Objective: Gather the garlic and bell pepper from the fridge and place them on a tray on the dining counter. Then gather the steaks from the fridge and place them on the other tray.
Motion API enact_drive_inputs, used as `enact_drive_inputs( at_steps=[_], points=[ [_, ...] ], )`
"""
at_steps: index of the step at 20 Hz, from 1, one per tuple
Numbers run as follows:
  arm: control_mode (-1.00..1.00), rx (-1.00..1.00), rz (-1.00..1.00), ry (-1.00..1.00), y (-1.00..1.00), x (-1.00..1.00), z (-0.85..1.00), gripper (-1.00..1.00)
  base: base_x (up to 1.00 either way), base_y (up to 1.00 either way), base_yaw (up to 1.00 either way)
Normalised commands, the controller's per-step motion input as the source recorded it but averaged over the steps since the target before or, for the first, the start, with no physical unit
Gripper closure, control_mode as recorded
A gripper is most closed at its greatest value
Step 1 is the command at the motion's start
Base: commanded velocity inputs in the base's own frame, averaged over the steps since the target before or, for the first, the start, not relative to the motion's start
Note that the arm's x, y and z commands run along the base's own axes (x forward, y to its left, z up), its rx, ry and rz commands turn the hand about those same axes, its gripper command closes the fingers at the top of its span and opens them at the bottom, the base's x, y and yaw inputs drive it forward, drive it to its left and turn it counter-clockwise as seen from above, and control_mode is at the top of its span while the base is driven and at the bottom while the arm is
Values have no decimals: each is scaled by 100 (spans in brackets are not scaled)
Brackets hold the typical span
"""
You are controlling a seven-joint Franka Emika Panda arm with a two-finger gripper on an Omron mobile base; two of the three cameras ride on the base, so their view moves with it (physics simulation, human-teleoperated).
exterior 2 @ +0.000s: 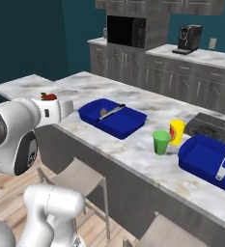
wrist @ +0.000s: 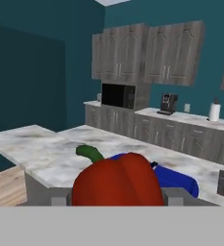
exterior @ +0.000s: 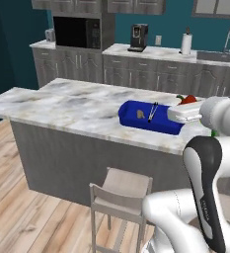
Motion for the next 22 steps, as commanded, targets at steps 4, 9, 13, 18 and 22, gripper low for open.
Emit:
enact_drive_inputs(
  at_steps=[4,9,13,18,22],
  points=[
    [100,0,0,0,0,0,0,100,57,-2,17],
    [-100,0,2,9,0,36,0,100,23,0,3],
    [-100,0,0,37,-10,74,0,100,0,0,0],
    [-100,0,0,41,-46,66,0,100,0,0,0],
    [-100,0,0,36,-63,38,-5,100,0,0,0]
  ],
)
